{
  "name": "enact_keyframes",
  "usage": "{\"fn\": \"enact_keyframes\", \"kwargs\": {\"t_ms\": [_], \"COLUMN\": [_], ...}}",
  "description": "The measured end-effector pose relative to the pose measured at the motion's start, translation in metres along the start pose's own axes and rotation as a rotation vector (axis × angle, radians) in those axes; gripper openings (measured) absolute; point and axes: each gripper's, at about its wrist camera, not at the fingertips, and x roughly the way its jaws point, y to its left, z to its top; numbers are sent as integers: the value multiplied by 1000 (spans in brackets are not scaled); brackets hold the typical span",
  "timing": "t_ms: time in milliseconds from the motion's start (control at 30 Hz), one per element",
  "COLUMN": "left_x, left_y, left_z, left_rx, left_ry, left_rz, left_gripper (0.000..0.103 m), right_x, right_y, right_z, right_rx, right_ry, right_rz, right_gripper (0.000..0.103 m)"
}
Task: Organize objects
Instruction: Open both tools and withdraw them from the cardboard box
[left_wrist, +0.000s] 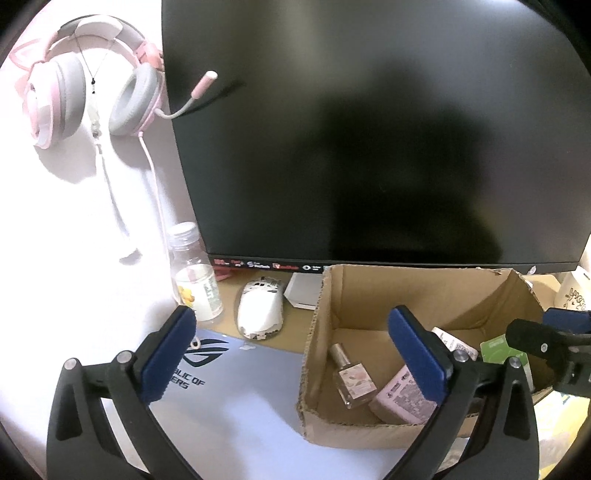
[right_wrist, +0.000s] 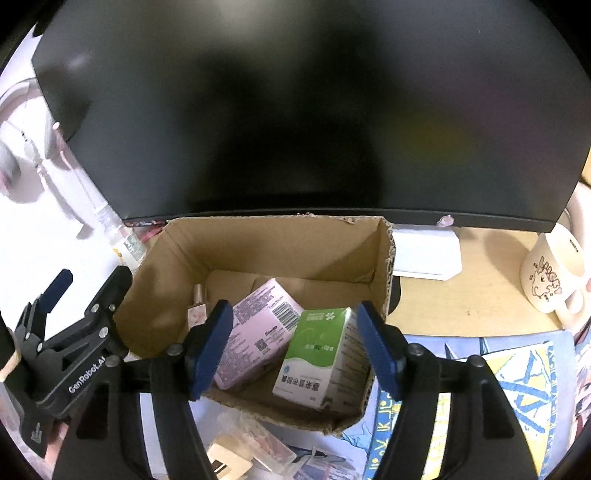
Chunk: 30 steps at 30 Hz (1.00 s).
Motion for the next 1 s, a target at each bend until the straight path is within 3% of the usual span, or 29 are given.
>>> {"fn": "enact_keyframes", "kwargs": {"t_ms": [67, 233, 333, 567, 1000], "left_x": [-1, -5, -6, -8, -40], "left_y": [3, 8, 10, 12, 5], "left_z": [0, 1, 1, 1, 3], "left_rx": [-6, -18, -22, -26, 11], "left_ry": [4, 3, 5, 18, -42], "left_rz": [-3, -7, -8, -8, 3], "left_gripper": [103, 103, 103, 103, 103], "right_x": [3, 3, 5, 1, -21], "right_y": [5, 6, 4, -4, 5], "right_z": [0, 0, 0, 1, -9], "right_rx": [-1, 1, 3, 44, -52], "right_ry": [-4, -1, 17, 9, 1], "right_rz": [4, 10, 9, 24, -15], "right_gripper": [91, 94, 102, 103, 103]}}
